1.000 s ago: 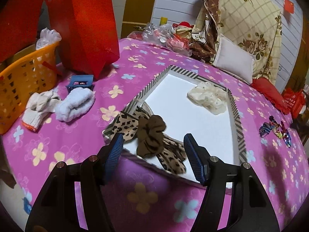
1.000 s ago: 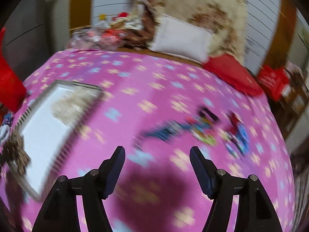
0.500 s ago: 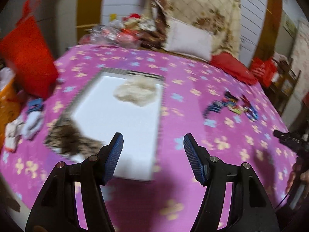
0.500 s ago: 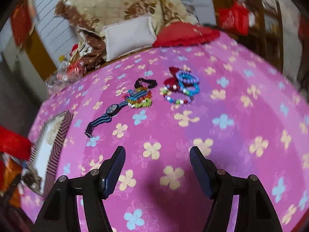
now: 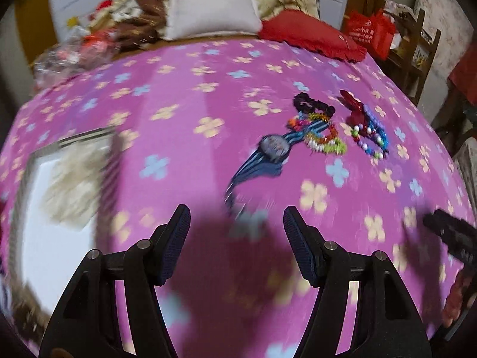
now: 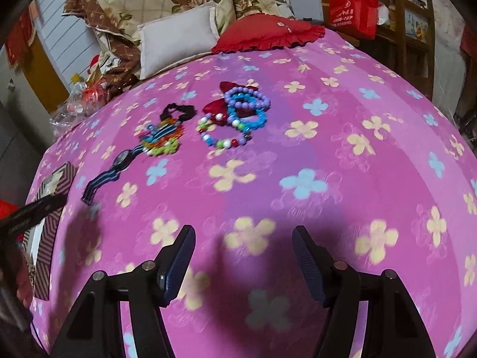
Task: Organize jewelry
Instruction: 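Grasp the blue striped wristwatch by its face with the left gripper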
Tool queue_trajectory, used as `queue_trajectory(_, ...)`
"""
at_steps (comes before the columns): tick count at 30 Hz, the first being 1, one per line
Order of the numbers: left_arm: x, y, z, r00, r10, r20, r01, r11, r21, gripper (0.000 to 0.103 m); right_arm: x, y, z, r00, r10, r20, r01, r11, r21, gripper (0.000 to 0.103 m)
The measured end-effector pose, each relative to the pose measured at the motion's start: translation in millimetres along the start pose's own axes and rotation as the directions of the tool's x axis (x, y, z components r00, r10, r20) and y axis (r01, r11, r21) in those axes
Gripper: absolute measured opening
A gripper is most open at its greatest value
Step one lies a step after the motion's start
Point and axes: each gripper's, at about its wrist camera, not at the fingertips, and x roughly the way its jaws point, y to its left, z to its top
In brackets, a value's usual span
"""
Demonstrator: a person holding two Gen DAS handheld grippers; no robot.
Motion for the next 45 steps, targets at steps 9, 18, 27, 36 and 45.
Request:
queue_trajectory(9,73,-8,53,0.993,-0.097,-0.068,0.097,0.995,0.006,0.065,33,-2,42,1.0,-0.009,-0.007,0.009,1.0,-0.027,0.066)
queue_trajectory(18,99,-26,61,0.992,-0.102,-0.073,0.109,0.988,0.107,0.066,52,-7,77,1.0,-0.006,0.019,0.007,1.0,-0.008,0.066)
queue_trajectory(27,97,-33,57,0.998,-0.051,-0.049,0.057,0.99,0.126,0.044,61,-6,103,0.999,0.012,0.032,-0.011,1.0,-0.026,0.066)
queue_trajectory(36,68,-23,33,0.997,-0.059,-0.04,0.06,0.998,0.027,0.043,76,35,88,0.995,0.097,-0.037,-0.102,0.974,-0.202,0.05)
queue_trajectory(45,25,-4,5,0.996,-0.086,0.005,0.086,0.995,-0.043,0.043,112,58,93,0.999,-0.029,-0.036,0.017,0.952,-0.306,0.038)
